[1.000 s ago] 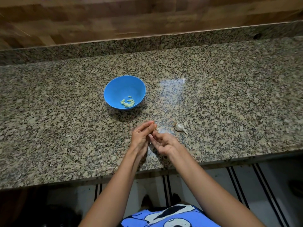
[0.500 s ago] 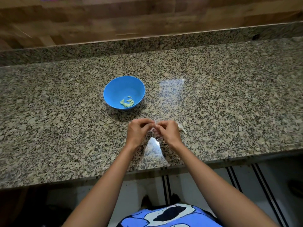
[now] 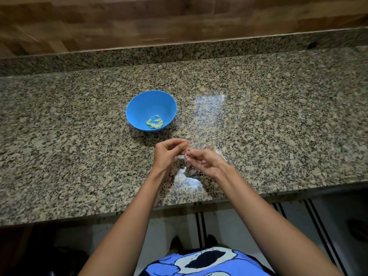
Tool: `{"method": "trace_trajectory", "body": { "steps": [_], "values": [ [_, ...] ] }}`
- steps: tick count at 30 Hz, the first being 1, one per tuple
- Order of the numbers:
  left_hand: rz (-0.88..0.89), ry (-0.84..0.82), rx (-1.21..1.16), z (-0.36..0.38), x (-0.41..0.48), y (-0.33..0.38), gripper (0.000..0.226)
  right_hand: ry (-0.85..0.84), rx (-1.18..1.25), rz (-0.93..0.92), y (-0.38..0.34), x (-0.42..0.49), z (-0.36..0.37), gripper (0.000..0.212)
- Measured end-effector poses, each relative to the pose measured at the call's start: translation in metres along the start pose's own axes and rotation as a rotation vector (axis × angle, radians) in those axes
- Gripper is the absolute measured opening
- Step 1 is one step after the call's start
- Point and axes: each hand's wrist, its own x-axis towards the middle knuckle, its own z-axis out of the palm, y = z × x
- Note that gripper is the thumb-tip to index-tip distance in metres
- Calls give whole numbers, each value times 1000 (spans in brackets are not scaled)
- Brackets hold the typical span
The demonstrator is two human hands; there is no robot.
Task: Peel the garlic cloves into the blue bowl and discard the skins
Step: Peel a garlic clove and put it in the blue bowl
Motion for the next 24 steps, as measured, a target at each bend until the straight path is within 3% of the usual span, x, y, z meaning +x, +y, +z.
{"method": "trace_trajectory", "body": {
  "steps": [2,6,9,11,15,16,18,21,24],
  "values": [
    [-36,-6,48,-2,1,1,16,-12,-163,-142,7,4,0,12],
    [-57,-25,183,-6,0,-1,12,135,-1032,-675,18,13,-3,14],
    [-43,-6,155,-3,-4,-4,9,181,-1291,-790,20,15,-3,15],
    [-37,24,121,-3,-6,-4,12,185,-1189,-755,22,13,0,18],
    [-122,27,-129,-9,-9,-2,16,-11,-320,-301,9,1,6,21],
    [-144,23,-181,-10,-10,-2,17,-29,-224,-257,6,0,6,19],
    [-189,53,-248,-8,-12,-2,19,-13,-271,-276,7,1,7,17],
    [-271,106,-324,-2,-17,-1,19,89,-584,-425,14,8,8,18],
    [-334,86,-398,0,-21,-1,16,102,-599,-480,16,11,7,17]
  ]
}}
